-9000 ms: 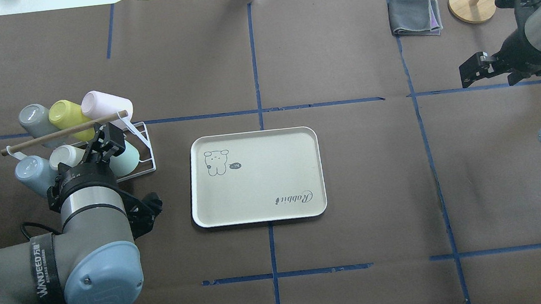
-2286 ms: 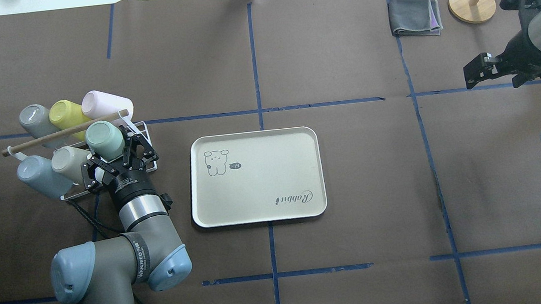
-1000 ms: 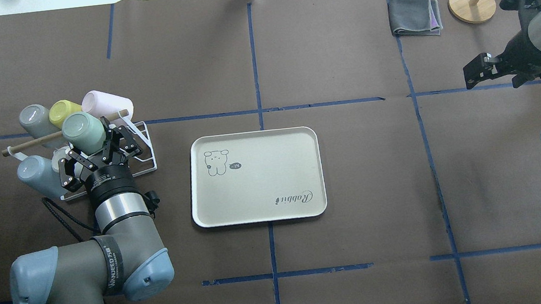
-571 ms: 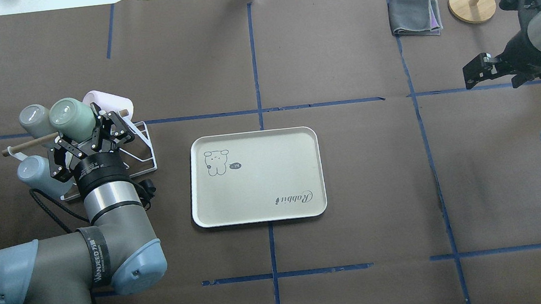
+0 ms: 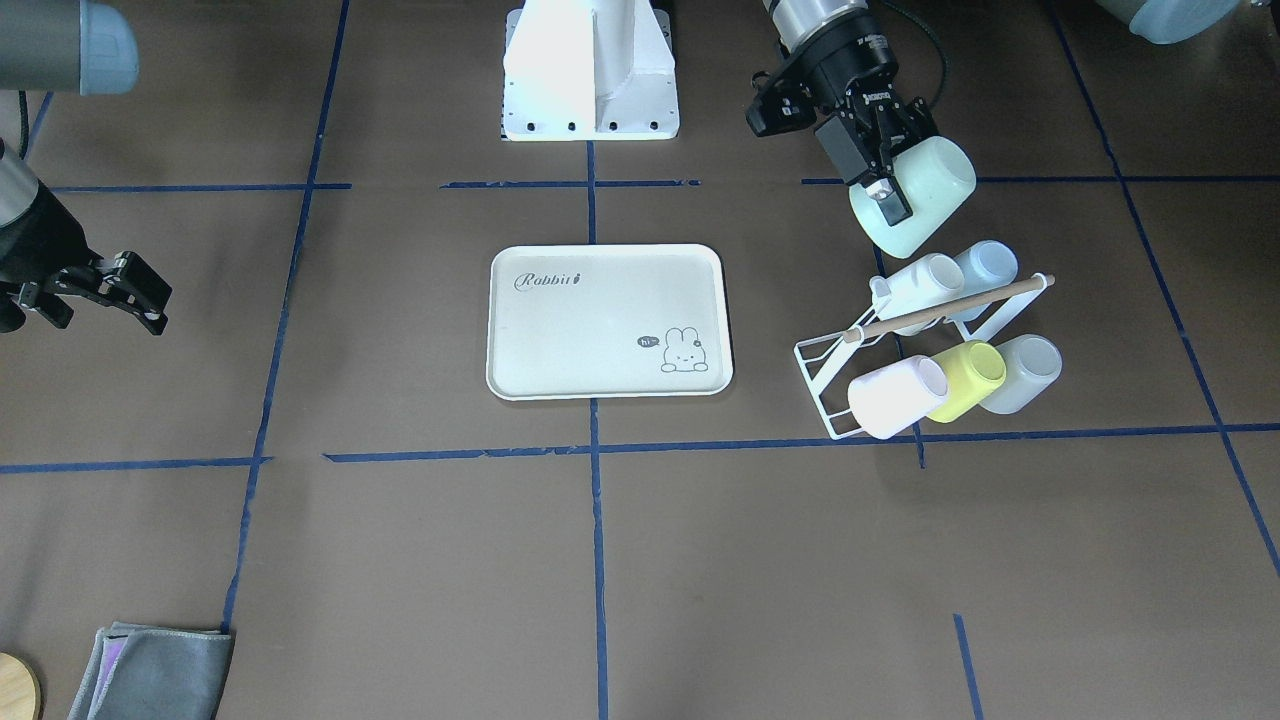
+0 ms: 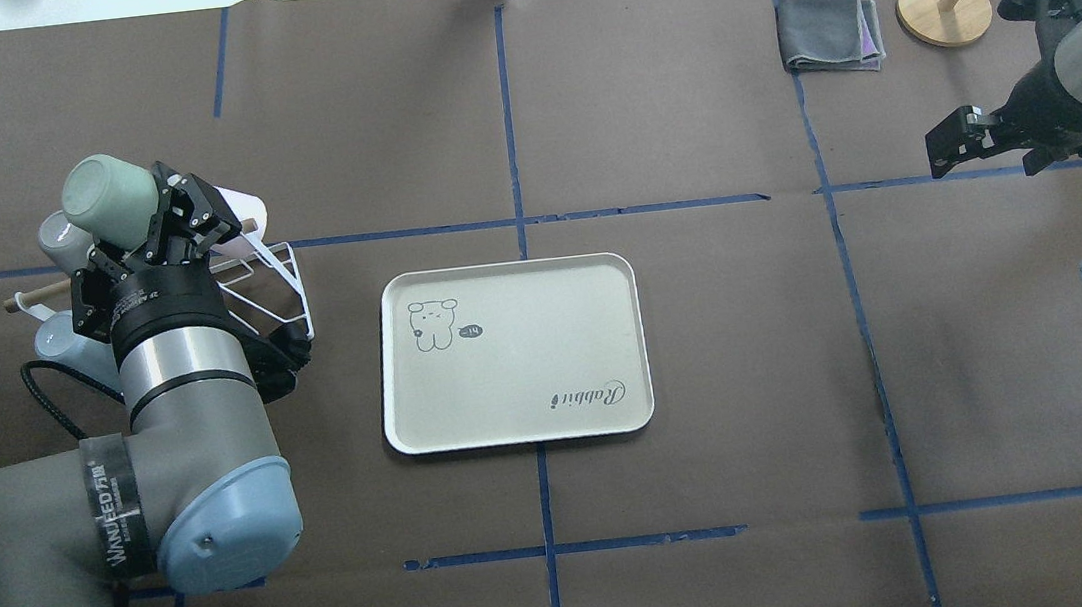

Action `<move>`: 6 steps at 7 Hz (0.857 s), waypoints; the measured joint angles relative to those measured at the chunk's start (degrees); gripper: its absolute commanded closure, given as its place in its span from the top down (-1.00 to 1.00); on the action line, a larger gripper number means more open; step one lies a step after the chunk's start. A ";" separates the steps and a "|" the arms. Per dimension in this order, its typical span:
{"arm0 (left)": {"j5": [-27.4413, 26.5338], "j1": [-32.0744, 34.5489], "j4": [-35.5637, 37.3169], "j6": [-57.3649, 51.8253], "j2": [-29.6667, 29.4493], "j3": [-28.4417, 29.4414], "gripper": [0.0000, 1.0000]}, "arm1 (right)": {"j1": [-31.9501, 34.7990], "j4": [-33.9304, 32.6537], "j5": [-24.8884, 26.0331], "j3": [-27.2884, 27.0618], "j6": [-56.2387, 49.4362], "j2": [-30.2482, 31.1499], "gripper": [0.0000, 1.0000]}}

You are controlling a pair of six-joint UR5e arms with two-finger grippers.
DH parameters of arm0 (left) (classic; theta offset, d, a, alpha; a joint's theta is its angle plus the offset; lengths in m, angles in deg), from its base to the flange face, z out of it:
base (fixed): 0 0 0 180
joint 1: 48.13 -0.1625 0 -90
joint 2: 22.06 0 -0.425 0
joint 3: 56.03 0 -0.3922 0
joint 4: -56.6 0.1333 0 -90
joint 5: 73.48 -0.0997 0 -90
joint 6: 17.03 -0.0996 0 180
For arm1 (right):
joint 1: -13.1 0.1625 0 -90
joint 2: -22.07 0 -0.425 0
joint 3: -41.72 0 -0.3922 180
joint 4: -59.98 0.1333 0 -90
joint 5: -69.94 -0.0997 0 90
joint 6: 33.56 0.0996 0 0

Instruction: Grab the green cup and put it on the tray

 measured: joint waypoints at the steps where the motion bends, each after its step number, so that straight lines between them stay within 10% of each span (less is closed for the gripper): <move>1: 3.75 0.77 -3.68 4.47 -0.34 -0.78 -0.39 | 0.07 0.00 0.02 -0.02 -0.01 -0.09 1.00; 6: 27.64 5.15 -23.45 38.48 -0.49 -1.36 -0.50 | 0.90 0.00 -0.04 -0.21 -0.03 -0.52 1.00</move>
